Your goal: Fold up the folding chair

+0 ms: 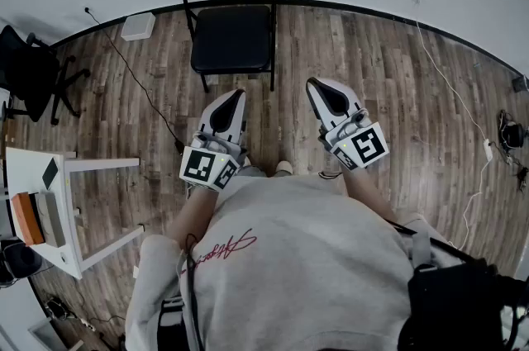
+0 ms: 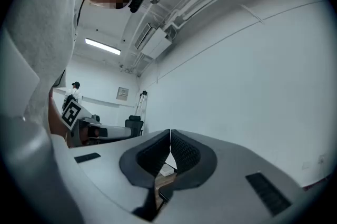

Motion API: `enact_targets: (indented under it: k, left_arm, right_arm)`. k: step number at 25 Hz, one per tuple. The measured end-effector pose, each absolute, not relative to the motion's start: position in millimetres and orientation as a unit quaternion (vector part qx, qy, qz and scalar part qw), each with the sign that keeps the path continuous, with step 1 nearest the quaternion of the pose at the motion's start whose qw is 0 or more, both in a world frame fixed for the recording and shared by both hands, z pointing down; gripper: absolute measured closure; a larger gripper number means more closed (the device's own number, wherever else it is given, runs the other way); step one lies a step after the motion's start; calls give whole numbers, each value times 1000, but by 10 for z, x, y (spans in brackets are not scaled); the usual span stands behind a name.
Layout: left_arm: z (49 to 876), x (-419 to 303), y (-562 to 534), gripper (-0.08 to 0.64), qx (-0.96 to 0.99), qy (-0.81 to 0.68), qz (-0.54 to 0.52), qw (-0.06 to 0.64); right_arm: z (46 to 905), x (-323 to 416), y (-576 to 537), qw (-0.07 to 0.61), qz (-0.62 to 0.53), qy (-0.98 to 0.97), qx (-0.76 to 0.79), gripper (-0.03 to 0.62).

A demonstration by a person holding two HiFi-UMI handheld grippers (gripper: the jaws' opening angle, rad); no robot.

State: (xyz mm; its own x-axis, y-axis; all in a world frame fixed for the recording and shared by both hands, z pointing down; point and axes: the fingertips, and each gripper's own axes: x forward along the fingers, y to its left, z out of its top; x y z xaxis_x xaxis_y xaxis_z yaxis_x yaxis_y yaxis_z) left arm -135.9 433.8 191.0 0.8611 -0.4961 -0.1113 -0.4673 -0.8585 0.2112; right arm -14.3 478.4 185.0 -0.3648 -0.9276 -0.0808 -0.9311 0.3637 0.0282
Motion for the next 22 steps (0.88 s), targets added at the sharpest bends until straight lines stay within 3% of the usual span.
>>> enact_targets:
  k: [22]
  left_arm:
    - [1865, -1327, 4447, 543, 944, -304, -102, 80]
  right_arm:
    - [1779, 214, 4997, 38, 70, 815, -575, 574]
